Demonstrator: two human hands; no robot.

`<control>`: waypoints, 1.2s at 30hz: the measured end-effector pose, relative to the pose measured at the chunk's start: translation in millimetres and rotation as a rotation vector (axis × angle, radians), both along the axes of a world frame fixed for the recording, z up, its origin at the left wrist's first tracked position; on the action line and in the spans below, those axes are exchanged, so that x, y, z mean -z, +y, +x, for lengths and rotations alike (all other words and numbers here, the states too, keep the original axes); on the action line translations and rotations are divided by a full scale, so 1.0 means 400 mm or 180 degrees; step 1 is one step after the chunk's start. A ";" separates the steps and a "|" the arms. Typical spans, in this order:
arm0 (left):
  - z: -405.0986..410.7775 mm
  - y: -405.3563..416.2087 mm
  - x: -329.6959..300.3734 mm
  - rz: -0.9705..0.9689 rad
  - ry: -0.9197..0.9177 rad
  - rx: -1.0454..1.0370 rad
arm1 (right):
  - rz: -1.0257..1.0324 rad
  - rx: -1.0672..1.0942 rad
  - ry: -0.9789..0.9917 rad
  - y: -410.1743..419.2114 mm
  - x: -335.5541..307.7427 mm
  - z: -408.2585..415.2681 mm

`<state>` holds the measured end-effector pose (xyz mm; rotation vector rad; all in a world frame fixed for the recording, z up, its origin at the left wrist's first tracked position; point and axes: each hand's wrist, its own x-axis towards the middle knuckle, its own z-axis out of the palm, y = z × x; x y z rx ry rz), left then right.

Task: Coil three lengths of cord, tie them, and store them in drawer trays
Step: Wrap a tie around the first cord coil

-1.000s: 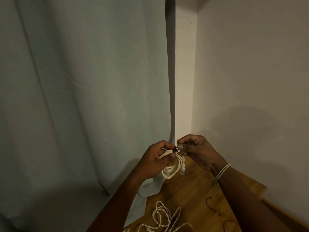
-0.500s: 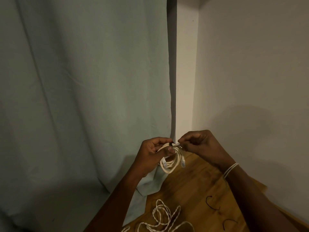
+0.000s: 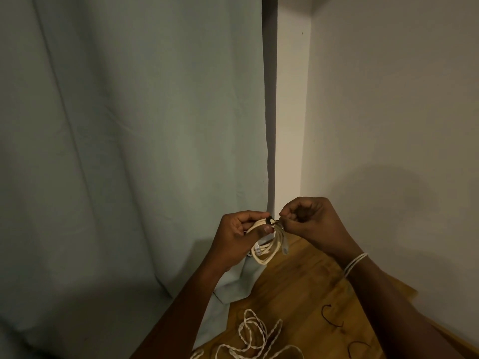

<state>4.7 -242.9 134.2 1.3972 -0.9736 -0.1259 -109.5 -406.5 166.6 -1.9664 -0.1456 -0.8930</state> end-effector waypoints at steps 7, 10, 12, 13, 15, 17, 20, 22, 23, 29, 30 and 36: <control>-0.008 0.004 0.003 -0.0066 -0.0159 -0.0013 | 0.0030 0.0057 0.0033 0.002 0.004 -0.007; -0.011 0.005 0.001 -0.0066 -0.0249 0.0008 | 0.0062 0.0035 0.0062 -0.001 0.005 -0.011; -0.014 0.004 -0.001 -0.0074 -0.0266 0.0039 | 0.0085 0.0003 0.0078 -0.001 0.005 -0.014; -0.016 0.004 -0.001 -0.0082 -0.0271 0.0049 | 0.0098 -0.0014 0.0093 -0.002 0.005 -0.016; -0.018 0.002 0.000 -0.0085 -0.0325 0.0035 | 0.0105 -0.0034 0.0124 -0.006 0.006 -0.019; -0.019 0.001 0.000 -0.0093 -0.0357 0.0020 | 0.0047 -0.0074 0.0156 -0.011 0.006 -0.022; -0.018 -0.002 0.002 -0.0102 -0.0405 -0.0025 | -0.0217 -0.0236 0.0224 -0.008 0.002 -0.029; -0.019 -0.005 0.001 -0.0089 -0.0412 -0.0021 | -0.0372 -0.0175 0.0267 -0.008 -0.001 -0.032; -0.021 -0.007 0.001 -0.0078 -0.0408 -0.0007 | -0.0428 -0.0120 0.0287 -0.010 -0.002 -0.033; -0.026 -0.019 -0.004 -0.0043 -0.0466 -0.0049 | -0.1004 0.0220 0.0400 -0.012 -0.008 -0.036; -0.028 -0.021 -0.005 -0.0034 -0.0480 -0.0055 | -0.1084 0.0257 0.0392 -0.010 -0.009 -0.035; -0.035 -0.029 -0.004 -0.0069 -0.0534 -0.0106 | -0.1186 0.0385 0.0228 -0.007 0.002 -0.032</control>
